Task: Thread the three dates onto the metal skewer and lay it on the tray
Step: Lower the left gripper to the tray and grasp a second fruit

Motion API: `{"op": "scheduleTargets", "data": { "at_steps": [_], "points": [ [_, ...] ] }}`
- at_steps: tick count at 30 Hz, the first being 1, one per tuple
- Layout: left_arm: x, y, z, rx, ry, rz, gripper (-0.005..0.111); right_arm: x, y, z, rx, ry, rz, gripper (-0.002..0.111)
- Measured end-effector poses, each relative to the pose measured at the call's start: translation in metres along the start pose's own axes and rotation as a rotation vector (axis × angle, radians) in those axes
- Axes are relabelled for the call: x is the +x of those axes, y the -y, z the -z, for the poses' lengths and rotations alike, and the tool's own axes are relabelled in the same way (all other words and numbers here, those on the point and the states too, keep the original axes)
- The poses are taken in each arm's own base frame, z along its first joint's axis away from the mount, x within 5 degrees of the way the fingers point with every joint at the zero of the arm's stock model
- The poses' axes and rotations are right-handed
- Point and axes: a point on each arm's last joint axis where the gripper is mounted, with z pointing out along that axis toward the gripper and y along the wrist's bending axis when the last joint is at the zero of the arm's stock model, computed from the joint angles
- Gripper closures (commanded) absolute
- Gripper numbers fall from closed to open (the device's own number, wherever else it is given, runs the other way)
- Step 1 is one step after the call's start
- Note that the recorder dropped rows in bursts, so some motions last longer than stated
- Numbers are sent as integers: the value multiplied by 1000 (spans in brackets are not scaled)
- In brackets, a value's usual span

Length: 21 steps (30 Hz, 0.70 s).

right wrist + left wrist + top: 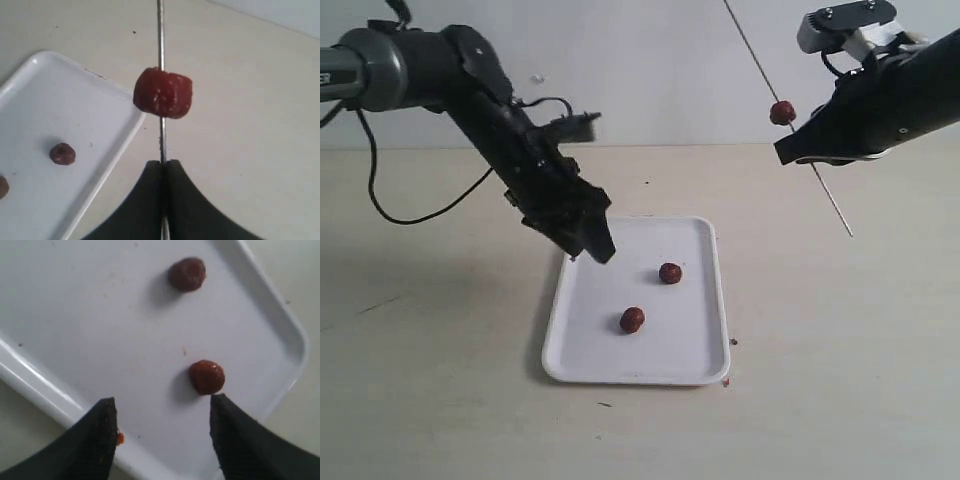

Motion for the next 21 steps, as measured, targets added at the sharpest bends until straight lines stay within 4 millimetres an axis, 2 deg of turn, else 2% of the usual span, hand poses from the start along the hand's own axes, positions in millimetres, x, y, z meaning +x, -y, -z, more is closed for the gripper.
{"op": "scheduleTargets", "data": {
  "at_steps": [3,4,5,6,7,10,11,13,15,21],
  "points": [
    [-2,21,-15,-103,-84,-65,52,2,4,1,12,-11,-12,108],
    [-5,35,-24,-150,-111,-141,52,2,5,1,13,-13,-17,108],
    [-6,41,-27,-161,-118,-182,52,2,5,1,10,-16,-17,108],
    [-7,53,-34,-171,-144,-308,52,3,4,1,6,-23,-19,108],
    [-7,57,-36,-172,-155,-365,52,3,4,1,6,-23,-22,108],
    [-6,76,-40,-140,-214,-722,52,3,4,1,4,-26,-20,108],
    [-6,77,-39,-139,-223,-774,52,3,4,1,3,-28,-20,108],
    [-5,74,-35,-161,-274,-987,52,3,4,1,3,-28,-20,108],
    [-7,73,-35,-169,-273,-1098,52,3,4,1,3,-28,-20,108],
    [-3,79,-52,-146,-253,-1283,52,3,4,1,3,-28,-20,108]
  ]
}}
